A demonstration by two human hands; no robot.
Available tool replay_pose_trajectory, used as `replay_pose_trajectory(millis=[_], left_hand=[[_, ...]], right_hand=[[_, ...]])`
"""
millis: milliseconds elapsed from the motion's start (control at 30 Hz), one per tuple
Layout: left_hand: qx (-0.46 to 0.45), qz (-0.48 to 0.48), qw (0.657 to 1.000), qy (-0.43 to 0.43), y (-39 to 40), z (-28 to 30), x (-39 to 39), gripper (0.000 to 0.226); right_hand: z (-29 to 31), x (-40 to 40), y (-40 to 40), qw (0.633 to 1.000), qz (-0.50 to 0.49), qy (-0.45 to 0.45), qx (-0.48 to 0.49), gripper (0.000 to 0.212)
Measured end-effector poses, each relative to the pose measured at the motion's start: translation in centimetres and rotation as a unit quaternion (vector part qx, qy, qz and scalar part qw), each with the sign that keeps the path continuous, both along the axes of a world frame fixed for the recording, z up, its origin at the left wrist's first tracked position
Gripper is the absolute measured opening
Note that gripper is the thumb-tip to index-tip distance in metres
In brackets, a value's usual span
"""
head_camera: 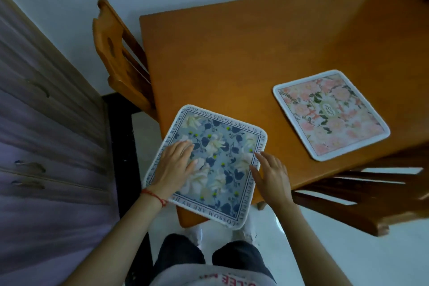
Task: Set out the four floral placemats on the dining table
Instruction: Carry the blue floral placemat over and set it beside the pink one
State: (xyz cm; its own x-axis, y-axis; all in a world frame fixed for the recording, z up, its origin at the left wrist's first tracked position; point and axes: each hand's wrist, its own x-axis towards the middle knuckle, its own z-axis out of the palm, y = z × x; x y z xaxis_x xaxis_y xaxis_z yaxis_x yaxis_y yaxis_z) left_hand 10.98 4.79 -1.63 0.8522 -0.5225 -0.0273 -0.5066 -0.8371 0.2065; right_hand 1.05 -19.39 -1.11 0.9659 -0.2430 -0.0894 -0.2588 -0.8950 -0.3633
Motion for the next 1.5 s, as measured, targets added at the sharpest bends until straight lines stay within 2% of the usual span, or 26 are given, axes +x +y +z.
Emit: replay_pose_trajectory(millis=[133,267,400,600,800,1067,1333,1500], left_hand=[[-0.007,-0.040,0.999,-0.026,1.3,0.4,0.9,0.045],[-0.003,-0.040,0.999,0.034,2.6,-0.2,2.0,0.053],[-0.038,-0.011,0.996,0.084,3.6,-1.2,3.2,0.059],[-0.126,0.091,0.976,0.151,4.2,-2.1,4.6,0.042],[-0.136,0.158,0.963,0.171,4.4,-2.8,5.8,0.035],[-0.170,0.215,0.946,0.173,3.6,-2.6,6.8,0.027],[-0.255,0.313,0.880,0.251,3.5,-2.2,7.4,0.027],[-0.280,0.348,0.845,0.294,3.9,-2.3,7.4,0.026]], right_hand=[[0.1,-1.5,1.9,0.998,-0.056,0.002,0.010,0.062],[-0.4,-2.4,2.9,0.995,-0.094,0.013,0.027,0.046],[-1.0,-2.5,3.4,0.993,-0.104,0.027,0.050,0.046],[-1.8,-1.3,3.9,0.972,-0.190,0.039,0.136,0.043],[-2.7,-0.5,4.1,0.950,-0.259,0.022,0.173,0.041],[-3.7,0.6,3.6,0.903,-0.356,0.014,0.240,0.027],[-3.6,1.3,3.2,0.863,-0.410,0.025,0.295,0.017],[-3.6,0.7,3.6,0.857,-0.424,0.023,0.292,0.018]])
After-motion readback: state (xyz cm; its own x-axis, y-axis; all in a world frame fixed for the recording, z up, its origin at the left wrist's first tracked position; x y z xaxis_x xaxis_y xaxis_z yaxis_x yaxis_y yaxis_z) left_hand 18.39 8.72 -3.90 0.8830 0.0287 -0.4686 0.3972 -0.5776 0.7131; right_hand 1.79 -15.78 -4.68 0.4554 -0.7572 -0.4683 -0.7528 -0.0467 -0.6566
